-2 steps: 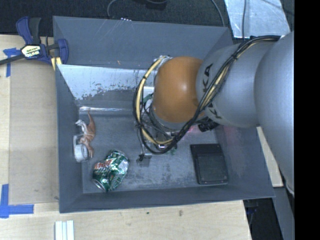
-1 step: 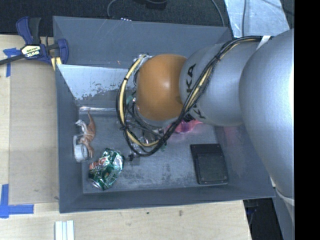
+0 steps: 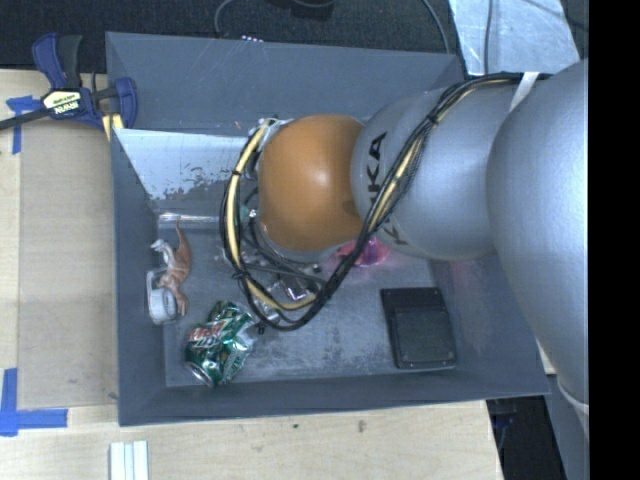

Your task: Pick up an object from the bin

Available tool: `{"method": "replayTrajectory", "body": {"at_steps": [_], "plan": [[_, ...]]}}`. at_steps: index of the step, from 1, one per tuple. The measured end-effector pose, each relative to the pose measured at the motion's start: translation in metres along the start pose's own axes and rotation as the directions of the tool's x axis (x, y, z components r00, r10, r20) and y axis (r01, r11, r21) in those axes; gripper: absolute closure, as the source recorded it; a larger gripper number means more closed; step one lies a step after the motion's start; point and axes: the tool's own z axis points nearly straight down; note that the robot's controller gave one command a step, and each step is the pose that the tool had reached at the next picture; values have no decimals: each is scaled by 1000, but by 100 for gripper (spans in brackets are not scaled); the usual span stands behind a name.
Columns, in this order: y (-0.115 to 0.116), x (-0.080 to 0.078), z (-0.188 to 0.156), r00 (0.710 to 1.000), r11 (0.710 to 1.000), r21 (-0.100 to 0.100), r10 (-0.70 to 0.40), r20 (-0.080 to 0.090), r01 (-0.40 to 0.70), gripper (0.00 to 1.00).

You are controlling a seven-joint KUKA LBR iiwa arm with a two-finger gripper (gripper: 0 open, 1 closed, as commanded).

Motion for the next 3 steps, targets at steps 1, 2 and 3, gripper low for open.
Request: {"method": "replayTrajectory", "body": {"at_steps": [1, 2, 3], "plan": [[25, 10, 54, 986, 986, 0, -165, 6, 165, 0], [33, 14, 77, 935, 935, 0, -356, 7, 356, 100], [32, 15, 76, 925, 925, 1, -380, 6, 380, 100]]}}
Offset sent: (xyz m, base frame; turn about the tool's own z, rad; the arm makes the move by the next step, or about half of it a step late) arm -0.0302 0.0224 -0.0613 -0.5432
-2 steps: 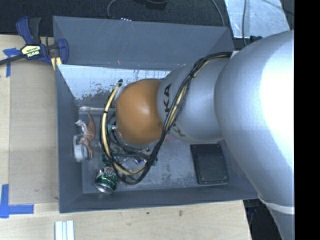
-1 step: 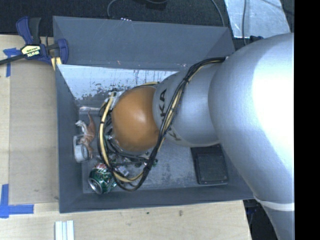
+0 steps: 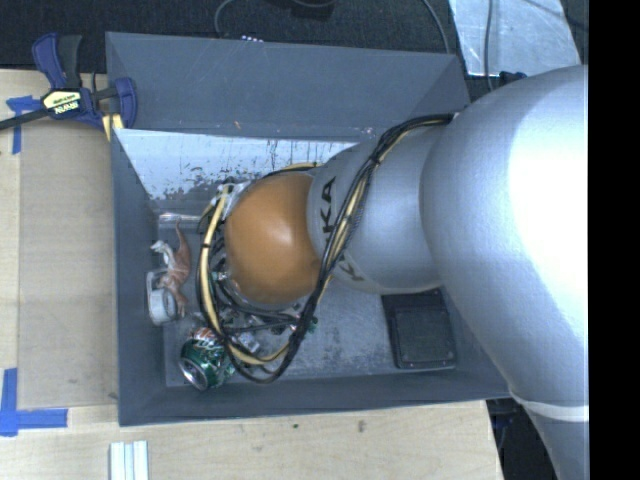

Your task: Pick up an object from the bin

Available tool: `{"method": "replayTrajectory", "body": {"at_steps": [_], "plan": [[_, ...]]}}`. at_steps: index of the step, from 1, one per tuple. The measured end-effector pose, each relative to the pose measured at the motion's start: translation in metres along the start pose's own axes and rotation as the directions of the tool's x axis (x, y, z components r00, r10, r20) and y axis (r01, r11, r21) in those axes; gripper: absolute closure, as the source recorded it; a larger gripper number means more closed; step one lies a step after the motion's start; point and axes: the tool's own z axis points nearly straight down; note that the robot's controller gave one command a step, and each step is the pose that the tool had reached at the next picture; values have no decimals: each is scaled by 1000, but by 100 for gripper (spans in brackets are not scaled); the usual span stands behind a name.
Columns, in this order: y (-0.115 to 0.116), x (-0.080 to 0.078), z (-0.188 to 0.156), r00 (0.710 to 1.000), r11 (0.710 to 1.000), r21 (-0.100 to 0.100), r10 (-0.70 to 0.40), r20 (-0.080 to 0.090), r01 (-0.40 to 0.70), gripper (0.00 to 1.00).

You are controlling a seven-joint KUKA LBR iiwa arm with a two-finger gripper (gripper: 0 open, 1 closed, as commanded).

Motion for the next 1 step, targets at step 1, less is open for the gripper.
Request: {"method": "replayTrajectory", "body": {"at_steps": [1], "plan": [[0, 1, -4, 1000, 1000, -1, -17, -3, 17, 100]]}}
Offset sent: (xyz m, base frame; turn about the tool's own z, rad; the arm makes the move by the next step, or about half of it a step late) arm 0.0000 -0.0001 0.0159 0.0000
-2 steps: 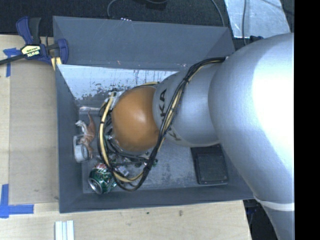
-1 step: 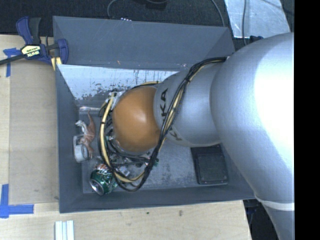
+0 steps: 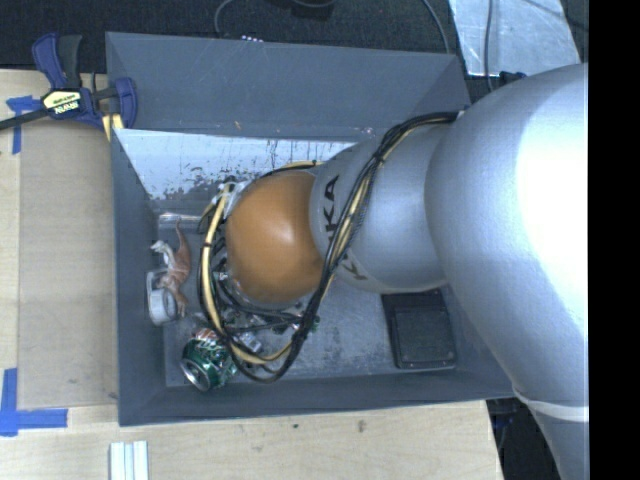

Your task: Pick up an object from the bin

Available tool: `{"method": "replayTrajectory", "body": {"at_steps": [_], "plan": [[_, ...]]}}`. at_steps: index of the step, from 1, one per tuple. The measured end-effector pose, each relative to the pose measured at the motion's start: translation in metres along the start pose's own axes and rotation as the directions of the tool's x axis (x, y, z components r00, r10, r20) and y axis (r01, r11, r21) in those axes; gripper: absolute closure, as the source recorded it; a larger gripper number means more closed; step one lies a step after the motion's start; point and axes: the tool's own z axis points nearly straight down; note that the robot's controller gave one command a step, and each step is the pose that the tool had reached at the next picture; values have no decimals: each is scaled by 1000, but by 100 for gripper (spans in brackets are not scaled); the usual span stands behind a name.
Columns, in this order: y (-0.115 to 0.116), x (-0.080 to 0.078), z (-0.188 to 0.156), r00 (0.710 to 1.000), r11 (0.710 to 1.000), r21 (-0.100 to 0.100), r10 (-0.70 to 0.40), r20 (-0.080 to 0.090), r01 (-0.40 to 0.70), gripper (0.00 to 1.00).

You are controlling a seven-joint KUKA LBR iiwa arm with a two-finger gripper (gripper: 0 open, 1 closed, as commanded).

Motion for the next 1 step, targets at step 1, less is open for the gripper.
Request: {"method": "replayTrajectory", "body": {"at_steps": [1], "plan": [[0, -1, -10, 1000, 1000, 0, 14, 2, -14, 100]]}}
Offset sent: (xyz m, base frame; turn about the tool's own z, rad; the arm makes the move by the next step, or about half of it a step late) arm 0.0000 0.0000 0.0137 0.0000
